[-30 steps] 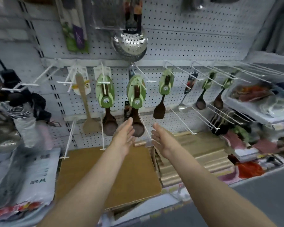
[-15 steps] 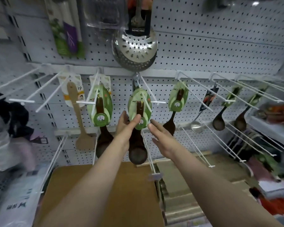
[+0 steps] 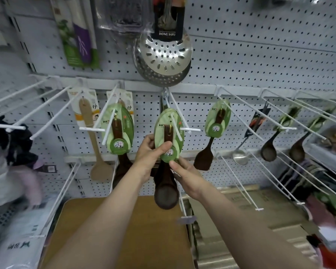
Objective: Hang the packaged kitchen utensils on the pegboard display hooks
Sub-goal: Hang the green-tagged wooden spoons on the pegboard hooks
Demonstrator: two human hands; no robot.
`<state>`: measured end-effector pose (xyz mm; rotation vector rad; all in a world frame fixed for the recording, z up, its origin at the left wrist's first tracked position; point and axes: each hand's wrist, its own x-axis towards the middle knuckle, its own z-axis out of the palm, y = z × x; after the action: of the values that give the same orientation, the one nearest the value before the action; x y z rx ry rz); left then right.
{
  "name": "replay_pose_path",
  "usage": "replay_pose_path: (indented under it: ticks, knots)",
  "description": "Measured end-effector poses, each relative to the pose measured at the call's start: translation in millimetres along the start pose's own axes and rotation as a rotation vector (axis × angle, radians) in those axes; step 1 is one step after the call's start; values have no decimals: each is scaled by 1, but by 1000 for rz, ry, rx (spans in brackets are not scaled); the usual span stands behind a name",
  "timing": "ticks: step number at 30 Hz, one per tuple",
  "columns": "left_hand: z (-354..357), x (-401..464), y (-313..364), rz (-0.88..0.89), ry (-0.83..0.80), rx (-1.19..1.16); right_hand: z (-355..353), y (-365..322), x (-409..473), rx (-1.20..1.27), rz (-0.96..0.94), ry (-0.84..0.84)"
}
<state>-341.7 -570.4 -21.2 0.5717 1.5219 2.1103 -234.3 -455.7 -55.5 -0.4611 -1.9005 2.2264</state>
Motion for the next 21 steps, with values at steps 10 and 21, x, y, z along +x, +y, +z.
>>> replay_pose_path:
  ticks: [10,21]
  knots:
    - [3,-31,9,29,6,-3,3,13,-21,-71,-40,-83]
    - [17,-89,12,61,43,-7,12,16,-73,-22,-60,-65]
